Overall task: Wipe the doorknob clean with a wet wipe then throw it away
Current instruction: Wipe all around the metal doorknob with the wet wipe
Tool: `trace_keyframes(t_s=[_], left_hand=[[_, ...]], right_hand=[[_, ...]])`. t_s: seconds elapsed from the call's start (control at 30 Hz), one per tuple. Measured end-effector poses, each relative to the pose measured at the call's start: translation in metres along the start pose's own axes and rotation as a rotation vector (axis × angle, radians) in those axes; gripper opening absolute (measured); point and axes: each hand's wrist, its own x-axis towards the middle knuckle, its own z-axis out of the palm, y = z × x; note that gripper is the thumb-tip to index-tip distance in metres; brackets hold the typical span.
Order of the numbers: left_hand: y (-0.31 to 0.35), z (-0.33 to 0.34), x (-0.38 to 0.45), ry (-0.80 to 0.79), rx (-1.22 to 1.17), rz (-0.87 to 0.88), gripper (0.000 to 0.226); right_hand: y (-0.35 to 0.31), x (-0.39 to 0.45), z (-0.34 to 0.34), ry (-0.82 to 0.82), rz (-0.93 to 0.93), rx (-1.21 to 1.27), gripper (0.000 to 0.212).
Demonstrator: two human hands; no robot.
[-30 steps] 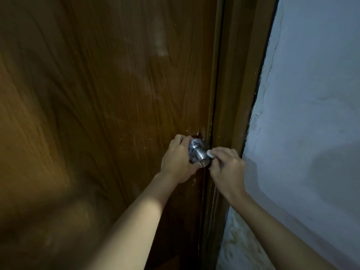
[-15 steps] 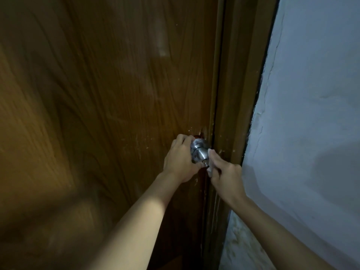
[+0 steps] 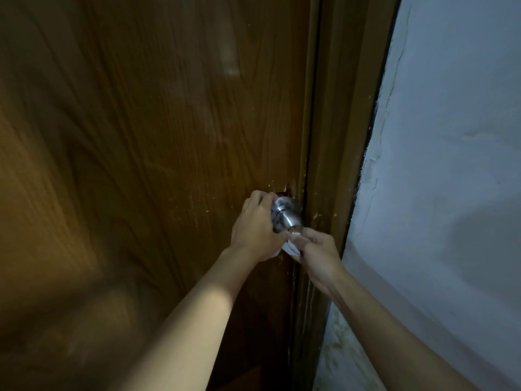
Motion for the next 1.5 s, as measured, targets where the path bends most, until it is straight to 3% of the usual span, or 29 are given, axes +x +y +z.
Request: trace_keyframes(t_s=[0.07, 0.1, 0.23, 0.3, 0.4, 0.6, 0.77, 0.9, 1.0, 1.13, 1.3, 1.5], left_hand=[[0.0, 0.0, 0.001, -0.009, 0.003, -0.008, 0.078], [0.0, 0.0, 0.001, -0.01, 0.005, -0.011, 0.078], [0.0, 0.001, 0.0, 0.0, 0.009, -0.01, 0.077], [0.0, 0.001, 0.0, 0.004, 0.006, -0.001, 0.074], [0.001, 0.0, 0.001, -0.003, 0.013, 0.01, 0.072], [0.002, 0.0, -0.001, -0.001, 0.018, 0.007, 0.071], [0.001, 0.001, 0.001, 0.01, 0.01, 0.001, 0.07], [0.002, 0.002, 0.0, 0.009, 0.009, -0.005, 0.074], [0.002, 0.002, 0.0, 0.009, 0.014, 0.002, 0.072], [0.001, 0.002, 0.001, 0.013, 0.003, 0.014, 0.065], [0.001, 0.003, 0.002, 0.005, 0.014, -0.005, 0.073], [0.003, 0.001, 0.001, -0.015, 0.005, -0.008, 0.071]], right_hand=[[0.001, -0.002, 0.002, -0.011, 0.078, 0.232, 0.014], [0.001, -0.001, 0.004, 0.024, 0.087, 0.236, 0.013], [0.003, 0.0, 0.011, 0.248, -0.215, -0.18, 0.045], [0.003, 0.0, 0.012, 0.304, -0.456, -0.405, 0.047], [0.004, 0.004, 0.005, 0.238, -0.78, -0.762, 0.052], [0.004, 0.001, -0.008, 0.179, -0.986, -0.993, 0.05], [-0.009, 0.01, -0.012, 0.005, -0.985, -1.093, 0.053], [-0.009, 0.008, -0.014, 0.123, -0.823, -0.87, 0.045], [-0.003, 0.002, -0.012, 0.154, -0.962, -0.98, 0.039], [-0.009, 0.004, -0.009, 0.039, -1.019, -1.102, 0.046], [-0.017, 0.008, -0.005, -0.008, -0.805, -1.007, 0.052], [-0.014, 0.006, 0.001, 0.131, -0.599, -0.77, 0.045]])
